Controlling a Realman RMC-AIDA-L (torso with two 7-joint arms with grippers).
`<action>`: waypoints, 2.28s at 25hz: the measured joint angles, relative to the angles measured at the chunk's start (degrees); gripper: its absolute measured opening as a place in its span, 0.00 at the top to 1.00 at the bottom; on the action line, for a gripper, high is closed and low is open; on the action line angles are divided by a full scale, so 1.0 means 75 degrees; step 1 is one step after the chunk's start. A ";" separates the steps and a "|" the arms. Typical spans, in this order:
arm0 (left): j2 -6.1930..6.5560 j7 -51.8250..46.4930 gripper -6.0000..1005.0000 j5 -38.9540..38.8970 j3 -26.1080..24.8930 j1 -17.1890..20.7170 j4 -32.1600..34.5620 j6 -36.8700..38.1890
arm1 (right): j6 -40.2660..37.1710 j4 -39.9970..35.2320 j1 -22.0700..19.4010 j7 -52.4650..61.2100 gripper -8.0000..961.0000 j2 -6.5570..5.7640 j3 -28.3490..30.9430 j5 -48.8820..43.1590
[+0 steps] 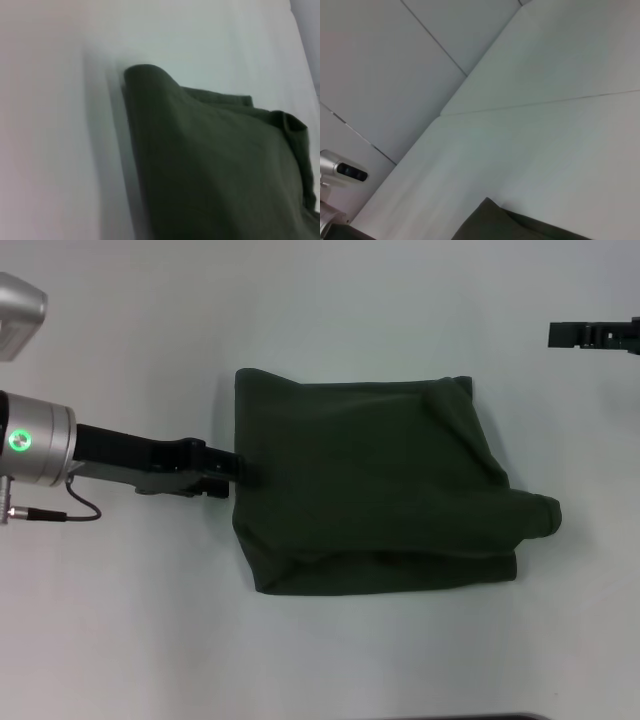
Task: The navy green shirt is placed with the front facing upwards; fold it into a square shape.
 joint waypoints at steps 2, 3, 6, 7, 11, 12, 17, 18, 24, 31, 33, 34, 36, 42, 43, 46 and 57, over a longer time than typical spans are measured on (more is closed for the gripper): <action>0.0001 0.0102 0.41 -0.0029 -0.0007 -0.0008 -0.0066 0.0145 | -0.0005 0.0000 -0.0034 0.0001 0.43 0.0000 0.0000 0.0005; 0.0007 0.0131 0.41 -0.0051 -0.0031 -0.0005 -0.0121 0.0188 | -0.0009 0.0000 -0.0049 0.0004 0.43 0.0000 0.0000 0.0007; 0.0047 0.0146 0.40 -0.0058 -0.0119 0.0011 -0.0180 0.0227 | -0.0042 0.0000 -0.0084 0.0017 0.43 0.0002 0.0008 0.0008; 0.0062 0.0164 0.40 -0.0059 -0.0139 0.0009 -0.0185 0.0227 | -0.0064 0.0000 -0.0096 0.0019 0.43 0.0003 0.0013 0.0008; 0.0066 0.0450 0.40 -0.0074 -0.0173 -0.0027 -0.0196 0.0331 | -0.0102 0.0000 -0.0144 0.0021 0.43 0.0006 0.0089 0.0007; 0.0066 0.0450 0.40 -0.0074 -0.0173 -0.0027 -0.0196 0.0331 | -0.0104 0.0000 -0.0149 0.0023 0.43 0.0006 0.0122 0.0006; 0.0070 0.0635 0.40 -0.0097 -0.0302 -0.0078 -0.0220 0.0380 | -0.0134 0.0000 -0.0166 0.0024 0.43 0.0006 0.0244 0.0002; 0.0073 0.0637 0.39 -0.0099 -0.0364 -0.0081 -0.0221 0.0380 | -0.0136 0.0000 -0.0166 0.0024 0.43 0.0006 0.0253 0.0002; 0.0076 0.0993 0.36 -0.0112 -0.0674 -0.0083 -0.0221 0.0719 | -0.0145 0.0000 -0.0174 0.0015 0.43 -0.0001 0.0286 -0.0002; 0.0158 0.1191 0.34 -0.0133 -0.0780 -0.0083 -0.0144 0.0792 | -0.0127 0.0001 -0.0195 0.0014 0.43 0.0029 0.0308 -0.0001; 0.0157 0.1395 0.34 -0.0218 -0.0787 -0.0078 -0.0126 0.0839 | -0.0085 0.0000 -0.0212 0.0013 0.43 0.0057 0.0309 -0.0001; 0.0145 0.1569 0.33 -0.0293 -0.0789 -0.0069 -0.0128 0.0886 | -0.0063 0.0000 -0.0218 0.0013 0.43 0.0069 0.0313 -0.0001; 0.0105 0.2231 0.35 -0.0563 -0.0799 -0.0003 -0.0190 0.1111 | -0.0030 0.0000 -0.0227 0.0012 0.43 0.0096 0.0338 -0.0001; 0.0151 0.2481 0.35 -0.0609 -0.0803 0.0025 -0.0174 0.1104 | 0.0106 0.0000 -0.0264 -0.0034 0.43 0.0135 0.0411 0.0000; 0.0155 0.2491 0.33 -0.0593 -0.0803 0.0031 -0.0182 0.1082 | 0.0158 0.0001 -0.0271 -0.0033 0.43 0.0135 0.0415 -0.0001; 0.0167 0.2463 0.27 -0.0524 -0.0806 0.0046 -0.0209 0.1008 | 0.0249 0.0000 -0.0277 -0.0033 0.43 0.0135 0.0415 0.0000; 0.0253 0.0794 0.12 0.0204 -0.0701 -0.0172 0.0089 0.0544 | 0.0273 0.0001 -0.0344 0.0006 0.43 0.0156 0.0426 0.0000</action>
